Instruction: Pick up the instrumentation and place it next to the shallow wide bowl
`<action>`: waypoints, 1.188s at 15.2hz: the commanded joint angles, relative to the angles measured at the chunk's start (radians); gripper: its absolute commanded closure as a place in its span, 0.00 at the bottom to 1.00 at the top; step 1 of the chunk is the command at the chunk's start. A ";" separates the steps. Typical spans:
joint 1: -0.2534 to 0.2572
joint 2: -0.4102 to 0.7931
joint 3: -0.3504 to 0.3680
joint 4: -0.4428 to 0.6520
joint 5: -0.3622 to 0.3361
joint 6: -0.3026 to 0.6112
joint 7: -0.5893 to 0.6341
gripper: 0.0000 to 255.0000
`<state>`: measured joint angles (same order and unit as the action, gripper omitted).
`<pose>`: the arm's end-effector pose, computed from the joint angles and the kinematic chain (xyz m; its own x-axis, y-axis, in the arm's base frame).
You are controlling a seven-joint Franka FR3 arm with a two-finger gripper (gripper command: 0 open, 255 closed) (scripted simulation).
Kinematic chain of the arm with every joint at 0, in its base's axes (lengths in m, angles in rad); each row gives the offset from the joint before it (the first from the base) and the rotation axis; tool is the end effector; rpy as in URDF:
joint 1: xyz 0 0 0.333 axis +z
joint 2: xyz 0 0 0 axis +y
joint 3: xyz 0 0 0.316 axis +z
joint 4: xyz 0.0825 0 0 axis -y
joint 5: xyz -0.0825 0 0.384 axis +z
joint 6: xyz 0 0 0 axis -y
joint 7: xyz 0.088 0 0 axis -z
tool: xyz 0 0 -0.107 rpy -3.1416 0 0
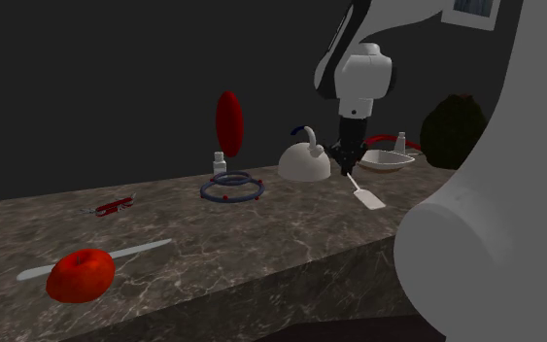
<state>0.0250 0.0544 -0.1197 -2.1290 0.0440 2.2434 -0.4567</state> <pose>0.5531 -0.0508 0.3894 0.9420 0.3290 0.0669 0.3297 -0.9441 0.0000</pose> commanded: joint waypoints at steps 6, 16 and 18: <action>0.000 0.055 0.001 -0.035 0.012 0.088 -0.010 1.00; -0.001 0.060 0.001 -0.034 0.013 0.092 -0.011 0.00; -0.001 0.060 0.001 -0.032 0.013 0.090 -0.012 0.00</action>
<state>0.0238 0.1140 -0.1190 -2.1608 0.0573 2.3342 -0.4686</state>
